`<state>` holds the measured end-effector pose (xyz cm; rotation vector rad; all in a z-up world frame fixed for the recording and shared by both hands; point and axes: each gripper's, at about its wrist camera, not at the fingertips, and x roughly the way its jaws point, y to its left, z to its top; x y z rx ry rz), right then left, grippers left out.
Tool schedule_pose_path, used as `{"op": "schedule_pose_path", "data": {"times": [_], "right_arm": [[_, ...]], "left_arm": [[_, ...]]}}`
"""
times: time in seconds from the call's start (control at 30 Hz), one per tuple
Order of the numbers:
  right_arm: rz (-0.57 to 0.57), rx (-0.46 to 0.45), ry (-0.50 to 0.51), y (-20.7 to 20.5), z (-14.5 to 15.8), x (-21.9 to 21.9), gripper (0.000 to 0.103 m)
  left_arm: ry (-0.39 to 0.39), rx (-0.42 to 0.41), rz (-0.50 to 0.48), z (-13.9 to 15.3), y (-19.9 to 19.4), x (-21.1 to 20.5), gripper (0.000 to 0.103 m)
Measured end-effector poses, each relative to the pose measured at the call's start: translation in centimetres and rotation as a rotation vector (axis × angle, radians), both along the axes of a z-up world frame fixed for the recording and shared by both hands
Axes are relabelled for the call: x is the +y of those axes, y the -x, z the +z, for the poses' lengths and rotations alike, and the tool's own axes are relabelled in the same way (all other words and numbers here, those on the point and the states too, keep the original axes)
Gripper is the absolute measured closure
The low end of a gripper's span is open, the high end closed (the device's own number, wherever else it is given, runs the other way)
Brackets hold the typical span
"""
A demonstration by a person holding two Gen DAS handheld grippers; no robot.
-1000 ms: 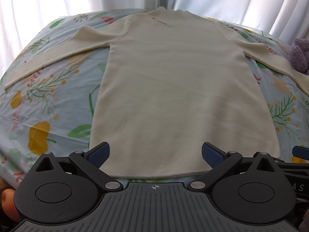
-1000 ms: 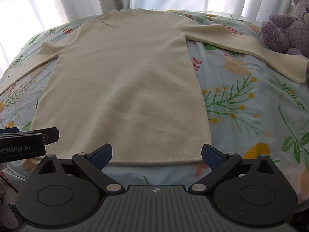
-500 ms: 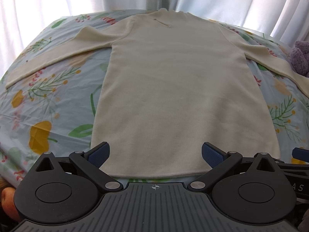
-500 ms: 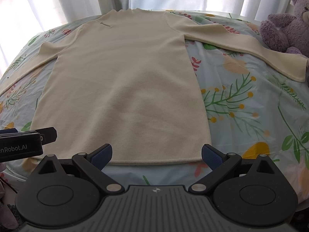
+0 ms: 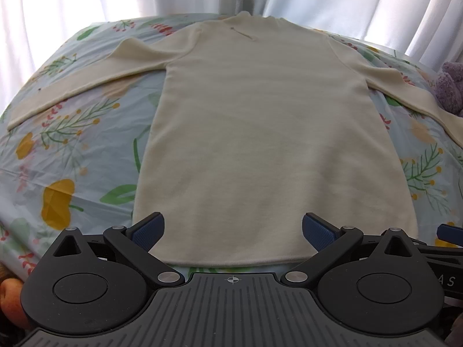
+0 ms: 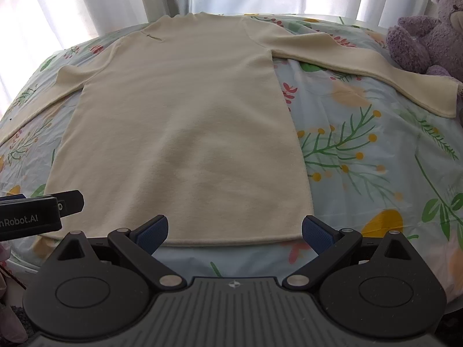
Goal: Fold small clothes
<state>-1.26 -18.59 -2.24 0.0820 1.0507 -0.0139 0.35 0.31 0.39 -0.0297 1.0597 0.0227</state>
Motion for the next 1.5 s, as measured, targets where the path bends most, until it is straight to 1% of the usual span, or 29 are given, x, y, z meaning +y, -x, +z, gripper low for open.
{"op": "schedule_pose_path", "data": {"times": [0.5,0.67,1.5], "right_arm": [[-0.006,0.012,-0.007,-0.3,-0.3,-0.2,0.004],[0.001,0.012,-0.005,-0.4,-0.4,0.0,0.004],[0.002,0.029,-0.005,-1.3,-0.6,0.3,0.004]], "left_arm": [[0.014,0.017,-0.002,-0.4,-0.4,0.0,0.000],[0.032,0.021,0.007,-0.5,-0.4,0.3,0.000],[0.038,0.033,0.002,-0.5,-1.1,0.7,0.000]]}}
